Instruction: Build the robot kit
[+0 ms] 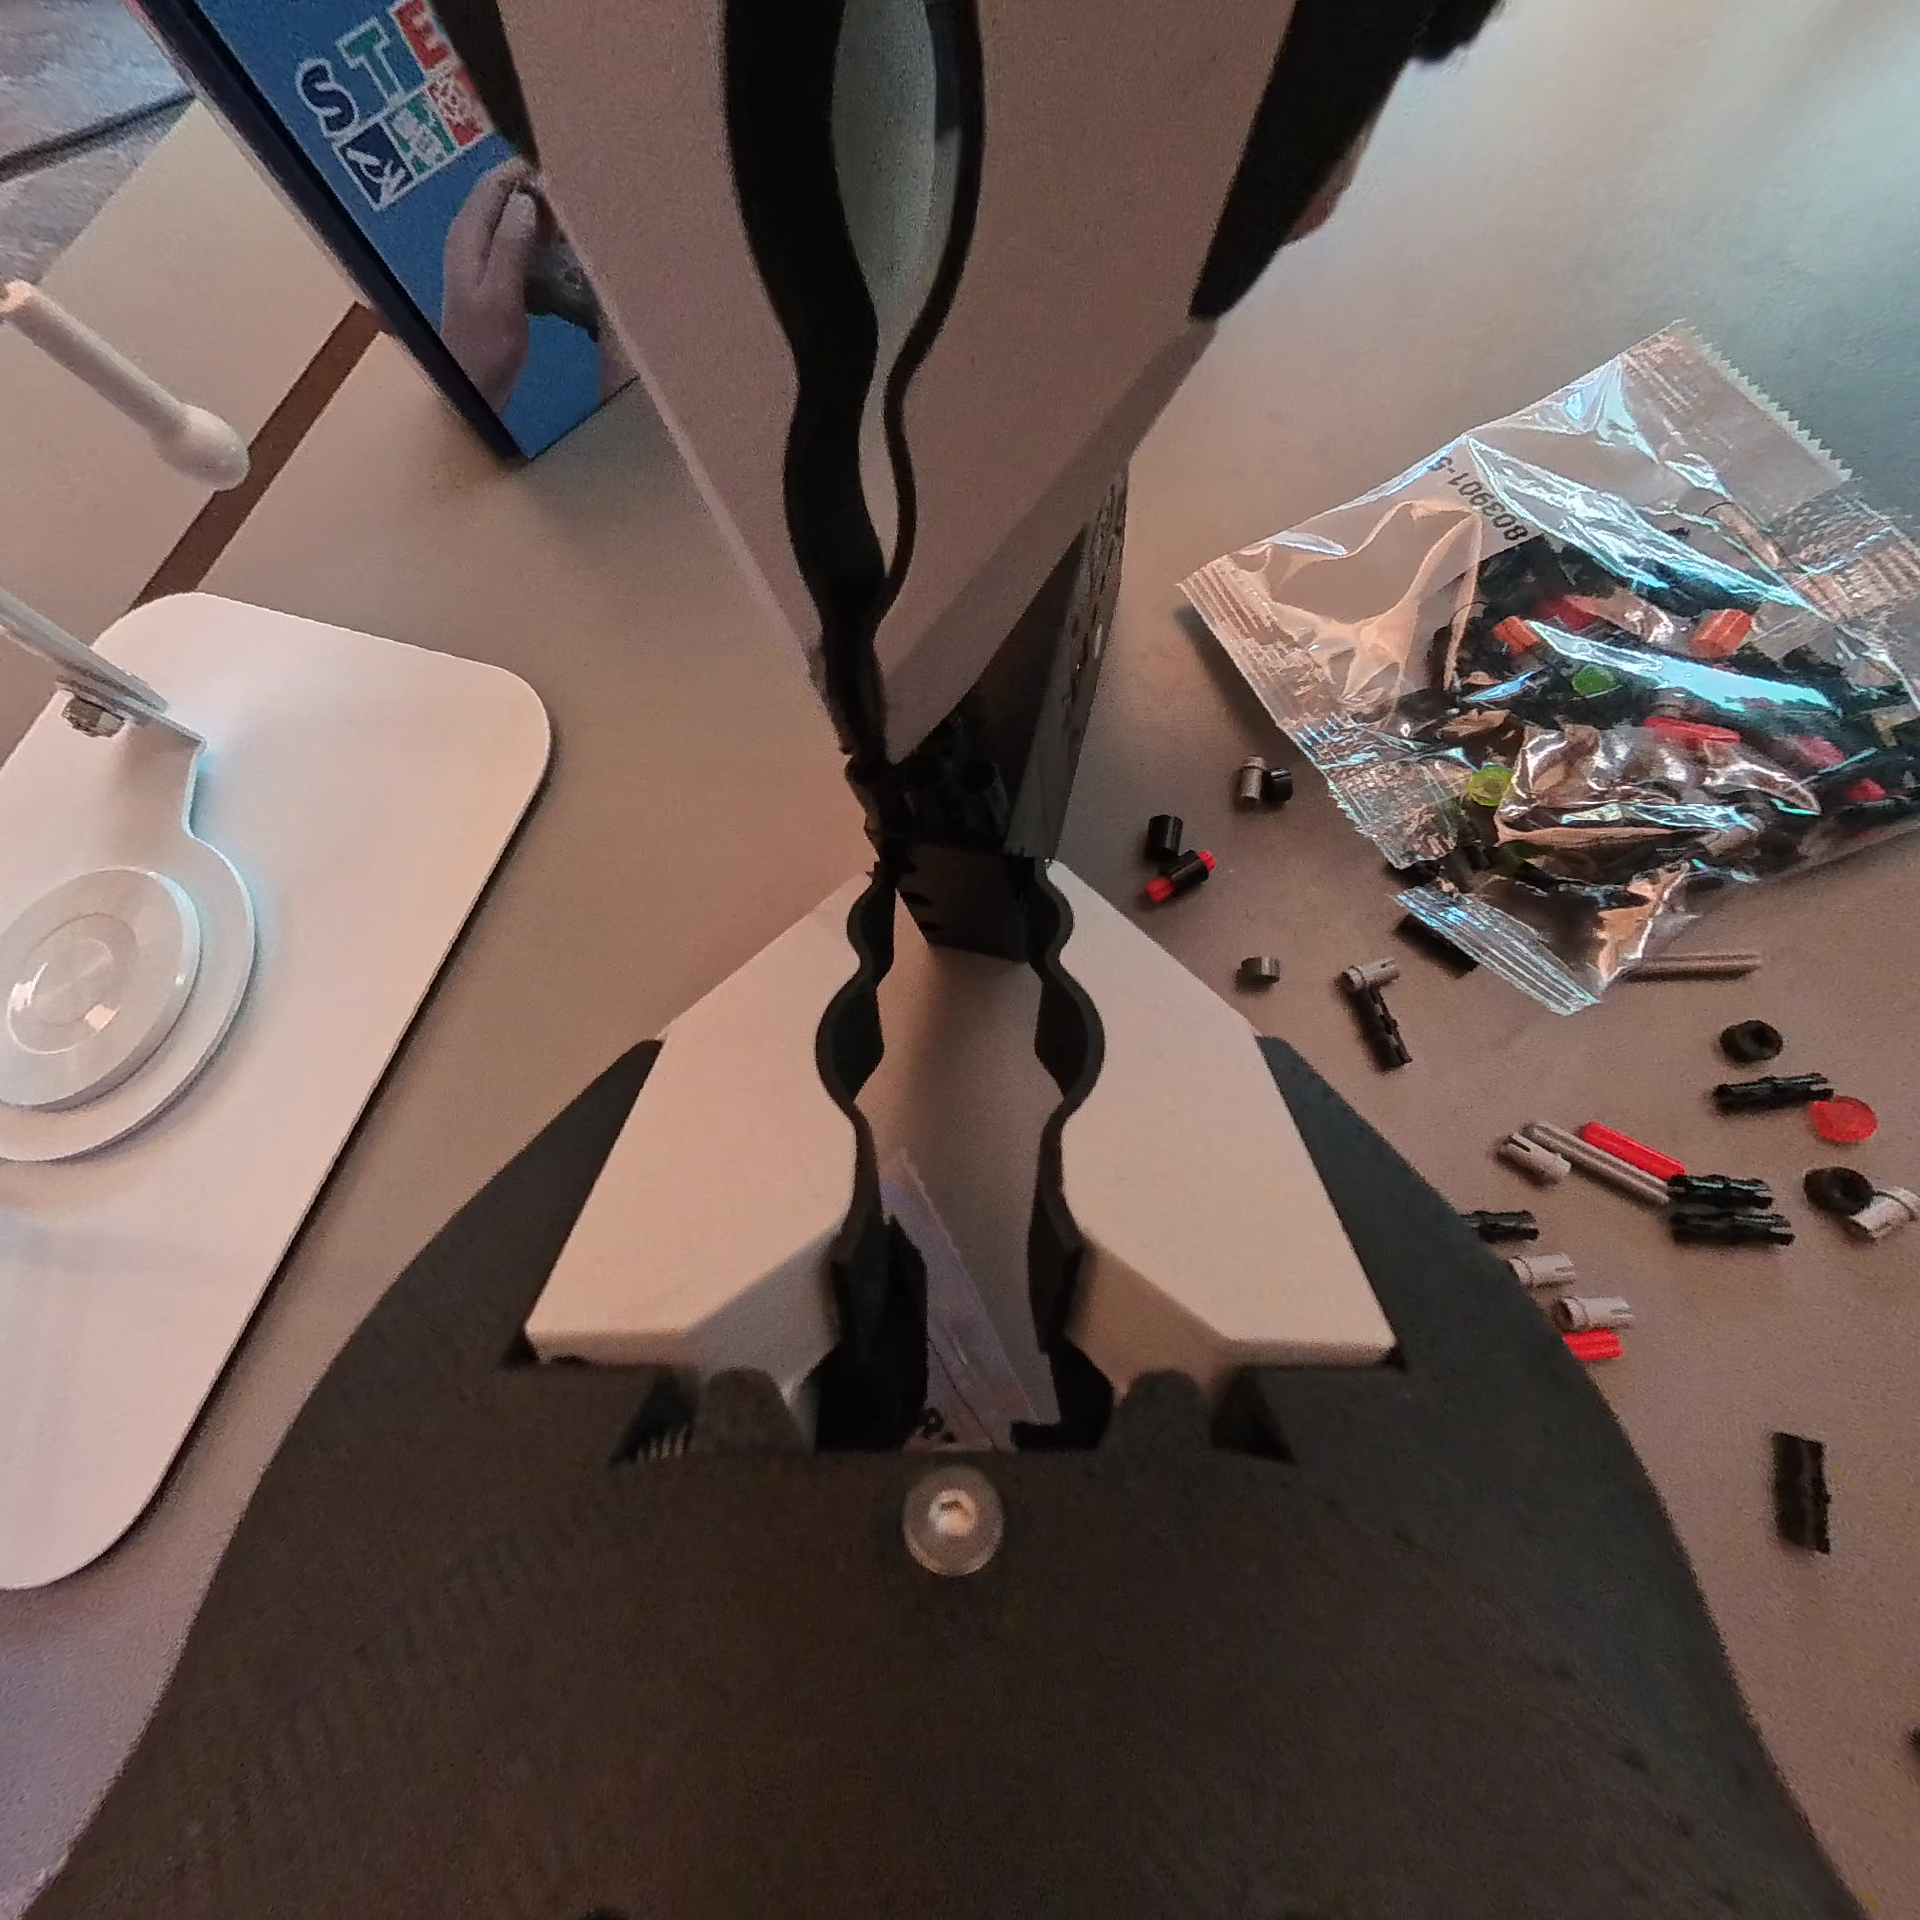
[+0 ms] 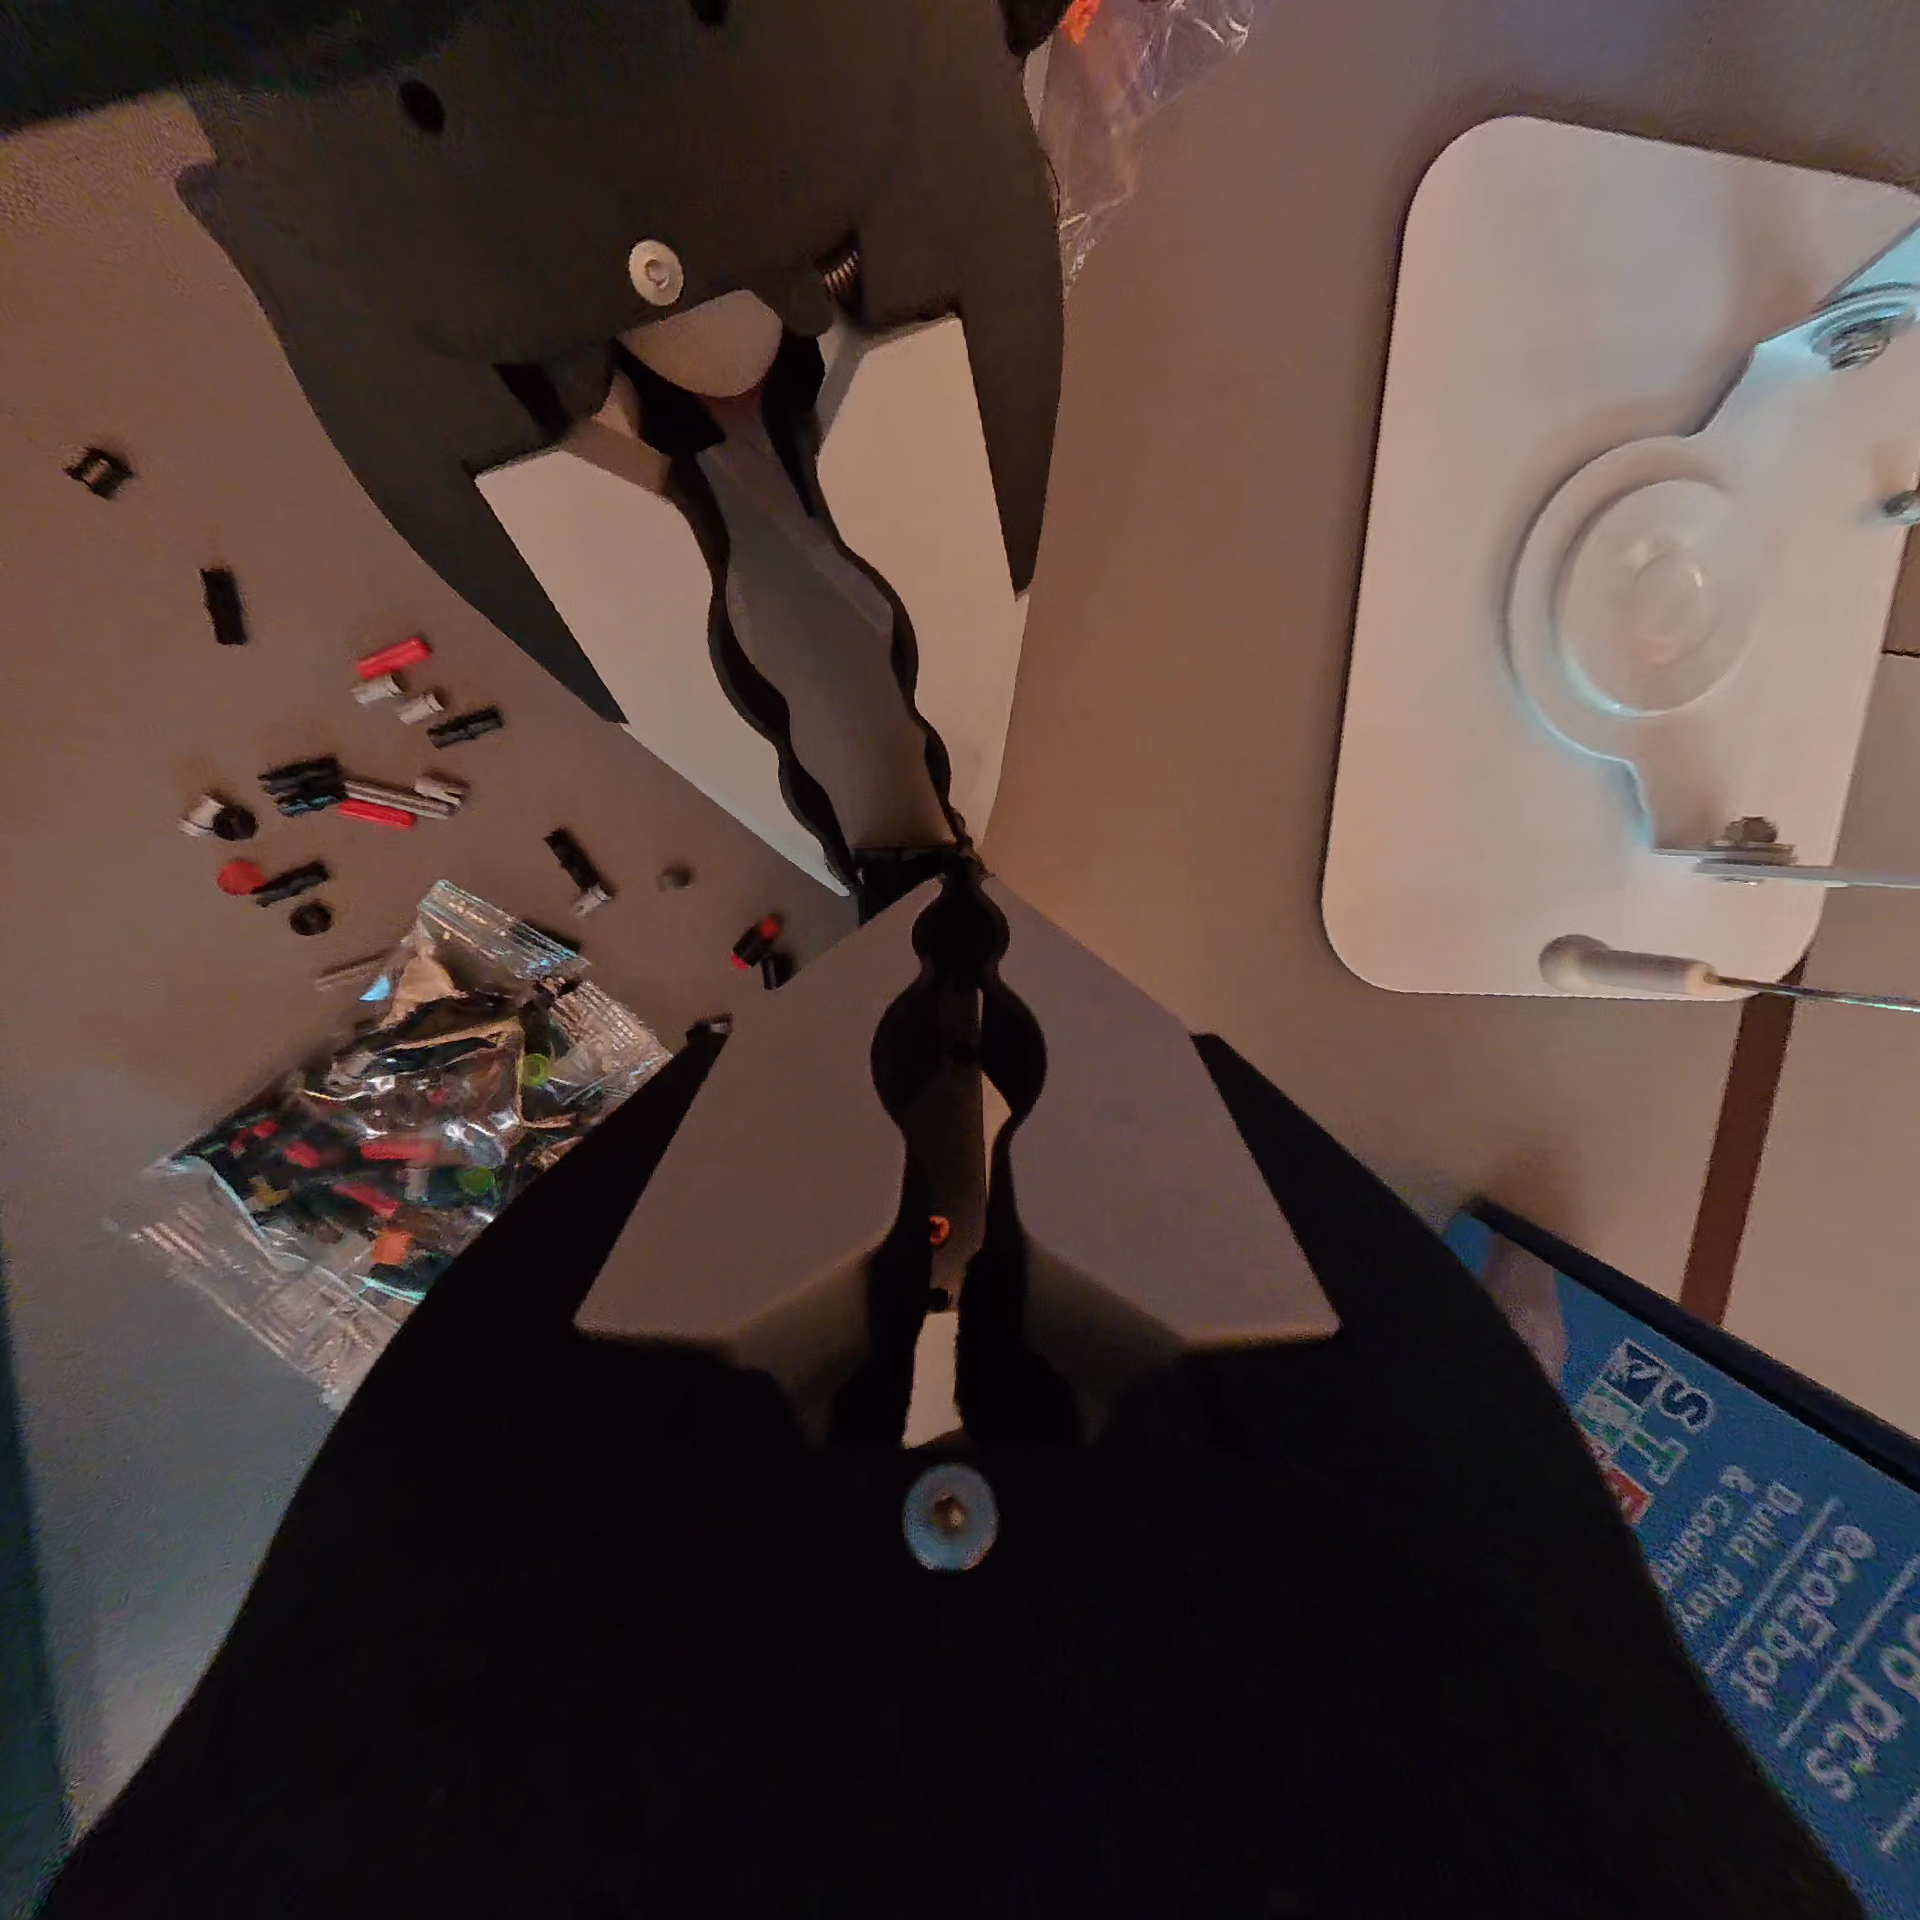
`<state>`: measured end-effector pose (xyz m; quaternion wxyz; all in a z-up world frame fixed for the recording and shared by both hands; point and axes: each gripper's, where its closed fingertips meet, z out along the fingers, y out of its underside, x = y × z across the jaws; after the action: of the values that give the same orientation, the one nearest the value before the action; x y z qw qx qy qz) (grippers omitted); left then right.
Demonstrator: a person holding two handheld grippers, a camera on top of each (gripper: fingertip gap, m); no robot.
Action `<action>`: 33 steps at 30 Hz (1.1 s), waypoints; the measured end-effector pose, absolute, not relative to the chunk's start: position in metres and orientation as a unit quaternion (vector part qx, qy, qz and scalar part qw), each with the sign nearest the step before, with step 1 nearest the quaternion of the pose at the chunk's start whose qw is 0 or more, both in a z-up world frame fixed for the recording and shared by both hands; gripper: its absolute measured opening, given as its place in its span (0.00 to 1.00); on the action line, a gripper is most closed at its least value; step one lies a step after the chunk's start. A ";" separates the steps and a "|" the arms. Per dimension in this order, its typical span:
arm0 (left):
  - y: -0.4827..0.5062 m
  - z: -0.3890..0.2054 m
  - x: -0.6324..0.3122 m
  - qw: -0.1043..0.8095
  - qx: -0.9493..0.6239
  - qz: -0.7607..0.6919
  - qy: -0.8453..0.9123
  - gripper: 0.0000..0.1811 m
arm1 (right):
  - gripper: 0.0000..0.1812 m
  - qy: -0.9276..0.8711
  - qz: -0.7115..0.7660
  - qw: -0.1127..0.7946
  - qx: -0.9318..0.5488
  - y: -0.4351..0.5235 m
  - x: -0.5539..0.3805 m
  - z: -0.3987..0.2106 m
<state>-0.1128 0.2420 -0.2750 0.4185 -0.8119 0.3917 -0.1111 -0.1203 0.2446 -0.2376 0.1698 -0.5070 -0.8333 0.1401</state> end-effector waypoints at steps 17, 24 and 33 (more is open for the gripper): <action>0.243 -0.275 -0.111 0.419 -0.813 -0.116 0.388 0.13 | 0.00 -0.805 0.180 0.216 -0.523 0.243 -0.124 -0.231; 0.243 -0.275 -0.110 0.418 -0.811 -0.113 0.394 0.13 | 0.00 -0.815 0.169 0.216 -0.511 0.238 -0.124 -0.233; 0.241 -0.275 -0.107 0.416 -0.810 -0.118 0.395 0.13 | 0.00 -0.800 0.167 0.235 -0.526 0.248 -0.120 -0.225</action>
<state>-0.1070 0.2410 -0.2753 0.4162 -0.8103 0.3953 -0.1181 -0.1197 0.2480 -0.2247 0.2347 -0.5262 -0.8001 0.1668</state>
